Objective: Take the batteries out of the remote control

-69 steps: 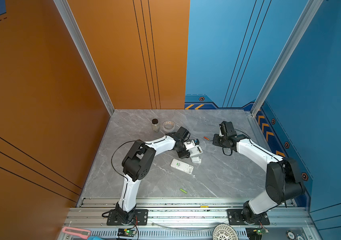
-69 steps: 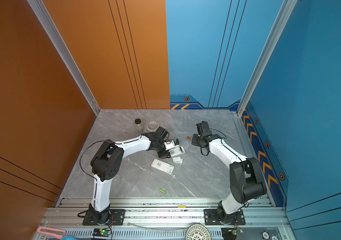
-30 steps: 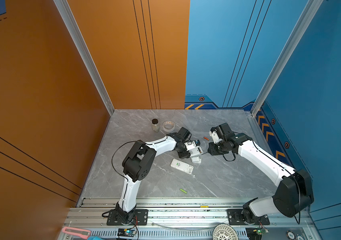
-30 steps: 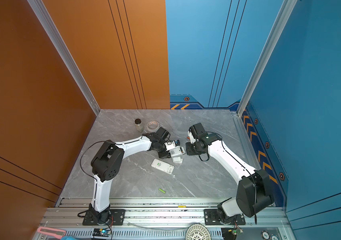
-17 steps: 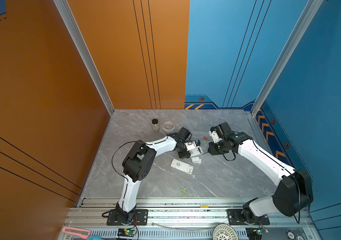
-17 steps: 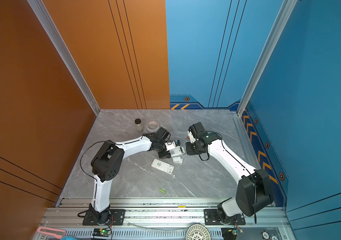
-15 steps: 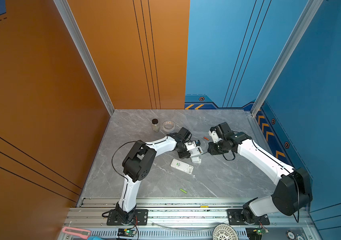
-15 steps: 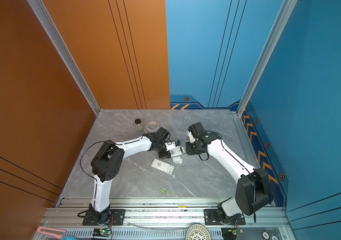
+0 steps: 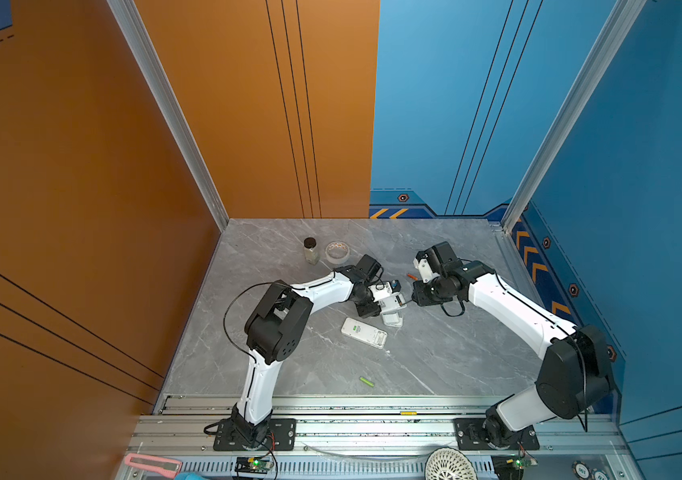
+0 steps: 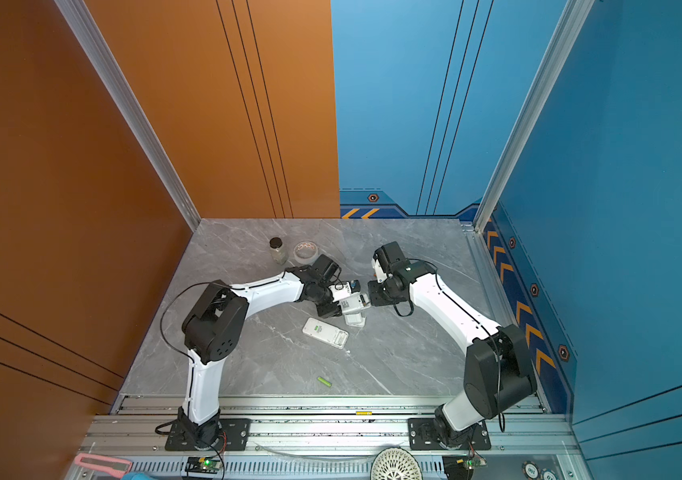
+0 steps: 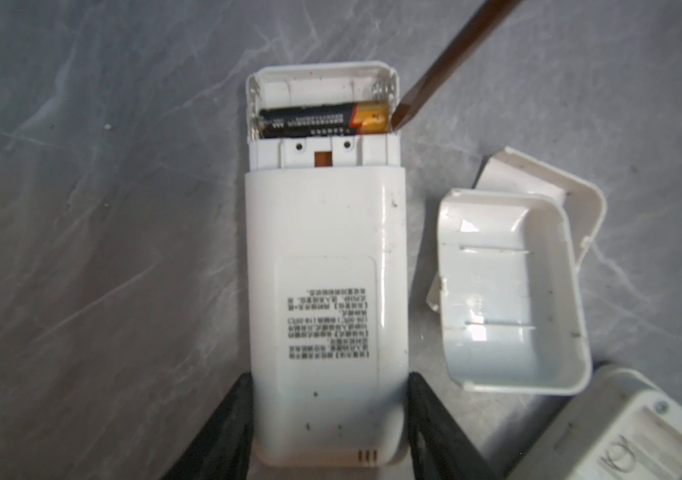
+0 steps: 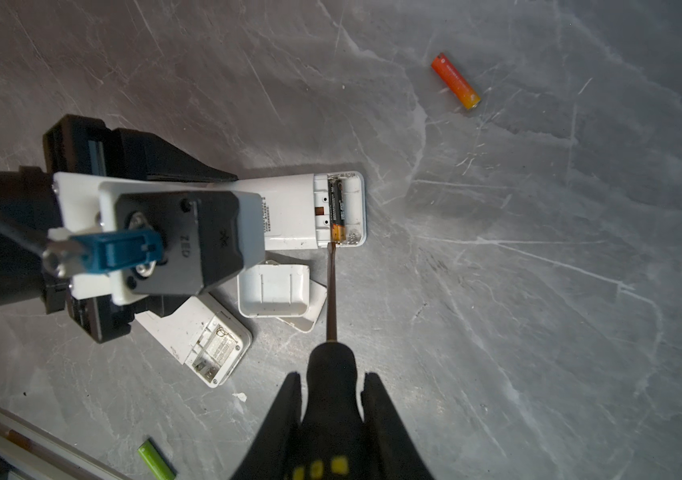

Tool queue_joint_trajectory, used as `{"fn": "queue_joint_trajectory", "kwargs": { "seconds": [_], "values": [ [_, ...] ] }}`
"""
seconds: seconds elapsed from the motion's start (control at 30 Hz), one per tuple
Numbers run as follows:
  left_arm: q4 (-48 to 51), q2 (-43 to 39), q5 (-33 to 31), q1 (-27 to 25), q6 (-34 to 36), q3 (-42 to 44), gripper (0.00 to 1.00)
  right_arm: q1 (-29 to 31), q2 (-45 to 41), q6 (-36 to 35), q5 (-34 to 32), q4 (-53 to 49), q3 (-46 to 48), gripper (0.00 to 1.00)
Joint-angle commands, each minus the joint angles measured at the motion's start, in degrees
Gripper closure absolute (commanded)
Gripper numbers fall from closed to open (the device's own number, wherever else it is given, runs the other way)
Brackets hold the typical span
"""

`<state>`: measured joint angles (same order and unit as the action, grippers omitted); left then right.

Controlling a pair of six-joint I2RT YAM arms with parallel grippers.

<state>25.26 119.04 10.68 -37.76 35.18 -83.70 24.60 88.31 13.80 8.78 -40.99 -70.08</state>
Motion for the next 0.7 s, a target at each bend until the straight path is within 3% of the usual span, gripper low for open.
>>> {"fn": "queue_joint_trajectory", "kwargs": {
  "seconds": [0.0,0.67],
  "values": [
    [3.75,1.3,0.77,-1.44,1.47,1.52,1.0,0.05,0.96,-1.02,-1.13,1.02,-1.54,1.0],
    [3.75,1.55,1.18,-1.09,1.38,1.03,1.0,-0.34,2.03,-2.7,-4.01,-0.6,-0.71,1.0]
  ]
}}
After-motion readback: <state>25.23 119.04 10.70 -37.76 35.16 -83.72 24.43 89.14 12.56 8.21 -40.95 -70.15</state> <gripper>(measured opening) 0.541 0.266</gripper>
